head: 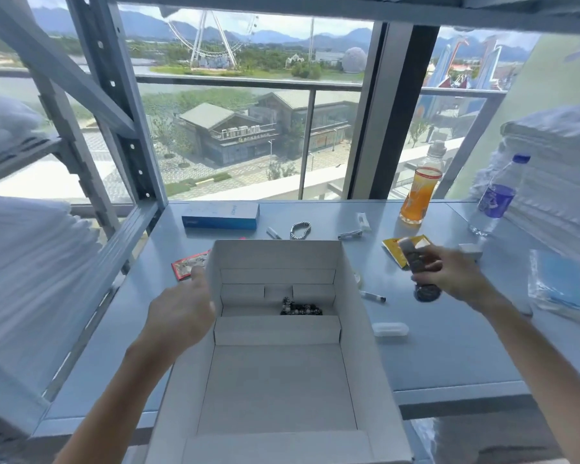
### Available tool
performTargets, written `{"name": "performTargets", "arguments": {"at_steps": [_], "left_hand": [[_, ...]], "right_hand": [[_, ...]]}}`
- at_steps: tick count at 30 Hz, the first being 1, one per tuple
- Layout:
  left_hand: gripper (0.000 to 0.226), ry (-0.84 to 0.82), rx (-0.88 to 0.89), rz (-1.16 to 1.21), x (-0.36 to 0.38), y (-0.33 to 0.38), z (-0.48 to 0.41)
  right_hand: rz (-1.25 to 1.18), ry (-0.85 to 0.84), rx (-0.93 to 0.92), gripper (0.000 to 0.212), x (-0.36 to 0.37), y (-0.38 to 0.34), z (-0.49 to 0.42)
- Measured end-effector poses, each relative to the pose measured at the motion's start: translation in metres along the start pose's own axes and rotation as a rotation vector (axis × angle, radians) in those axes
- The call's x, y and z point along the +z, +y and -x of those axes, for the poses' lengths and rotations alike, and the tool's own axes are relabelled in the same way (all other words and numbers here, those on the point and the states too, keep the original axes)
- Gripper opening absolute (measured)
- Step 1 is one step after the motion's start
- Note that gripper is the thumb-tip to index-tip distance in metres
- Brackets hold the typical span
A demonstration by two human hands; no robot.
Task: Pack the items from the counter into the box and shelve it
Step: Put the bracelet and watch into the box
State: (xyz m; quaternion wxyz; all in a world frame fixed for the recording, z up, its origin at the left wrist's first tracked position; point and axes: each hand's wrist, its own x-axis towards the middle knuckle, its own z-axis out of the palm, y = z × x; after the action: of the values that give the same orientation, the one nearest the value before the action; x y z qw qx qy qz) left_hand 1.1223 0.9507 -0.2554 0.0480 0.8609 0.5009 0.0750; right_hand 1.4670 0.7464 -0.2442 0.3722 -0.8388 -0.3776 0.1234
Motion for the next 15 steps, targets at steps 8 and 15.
{"name": "performTargets", "arguments": {"at_steps": [8,15], "left_hand": [[0.044,-0.008,-0.035,0.044,-0.004,0.001,0.001],[0.041,-0.022,-0.014,0.037,-0.004,0.002,0.002]], "right_hand": [[-0.286,-0.213,-0.481,0.047,0.024,-0.163,0.001],[0.56,-0.549,-0.682,0.022,0.12,-0.16,-0.016]]}}
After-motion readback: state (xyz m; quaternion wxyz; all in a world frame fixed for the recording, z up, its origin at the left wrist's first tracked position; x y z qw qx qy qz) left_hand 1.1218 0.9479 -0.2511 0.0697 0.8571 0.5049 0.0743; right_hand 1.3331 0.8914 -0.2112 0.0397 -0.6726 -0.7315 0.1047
